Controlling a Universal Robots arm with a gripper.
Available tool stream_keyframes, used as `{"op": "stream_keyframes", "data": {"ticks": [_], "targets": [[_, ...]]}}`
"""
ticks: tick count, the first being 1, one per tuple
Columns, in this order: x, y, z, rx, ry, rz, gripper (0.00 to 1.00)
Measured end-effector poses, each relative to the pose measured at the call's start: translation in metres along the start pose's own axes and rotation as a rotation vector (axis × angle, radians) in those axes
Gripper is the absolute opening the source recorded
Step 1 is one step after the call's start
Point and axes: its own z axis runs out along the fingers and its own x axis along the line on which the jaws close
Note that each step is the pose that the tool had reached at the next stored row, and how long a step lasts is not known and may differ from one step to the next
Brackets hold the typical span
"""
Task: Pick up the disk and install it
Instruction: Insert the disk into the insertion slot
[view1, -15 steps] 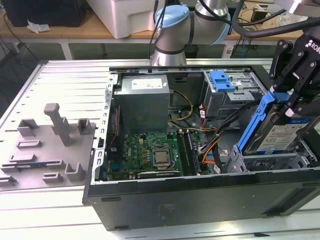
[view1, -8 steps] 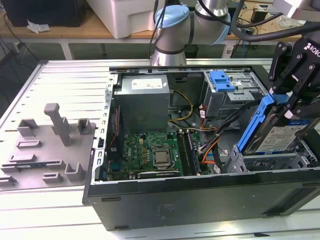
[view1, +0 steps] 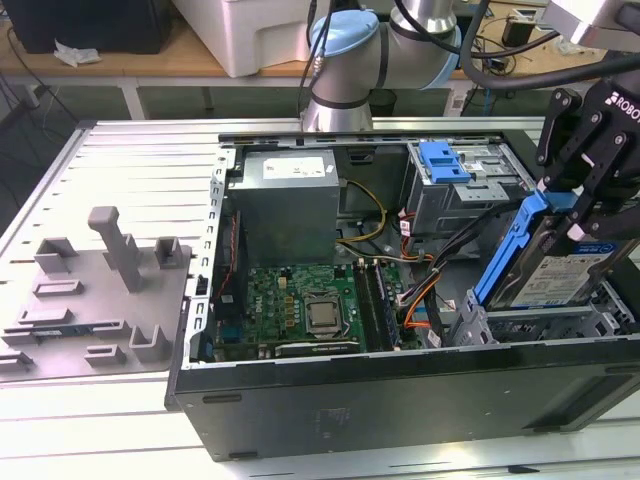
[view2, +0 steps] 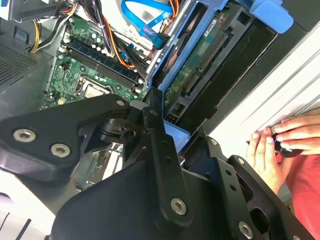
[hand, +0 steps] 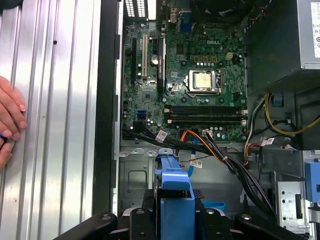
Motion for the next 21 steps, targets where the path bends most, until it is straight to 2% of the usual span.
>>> {"op": "stream_keyframes", "data": {"ticks": [16,17,18,19,21], "targets": [[-0.0001,0.0021,0.0008,0.0018,0.0002,0.000,0.38],[-0.0001,0.0022,0.0008,0.0018,0.0002,0.000,0.44],[0.0000,0.0023,0.0009,0.0018,0.0002,0.000,0.44],[0.0000,0.0024,0.0009,0.0018,0.0000,0.000,0.50],[-0.0001,0.0024,0.0009,0.0018,-0.0001,0.000,0.50]]}}
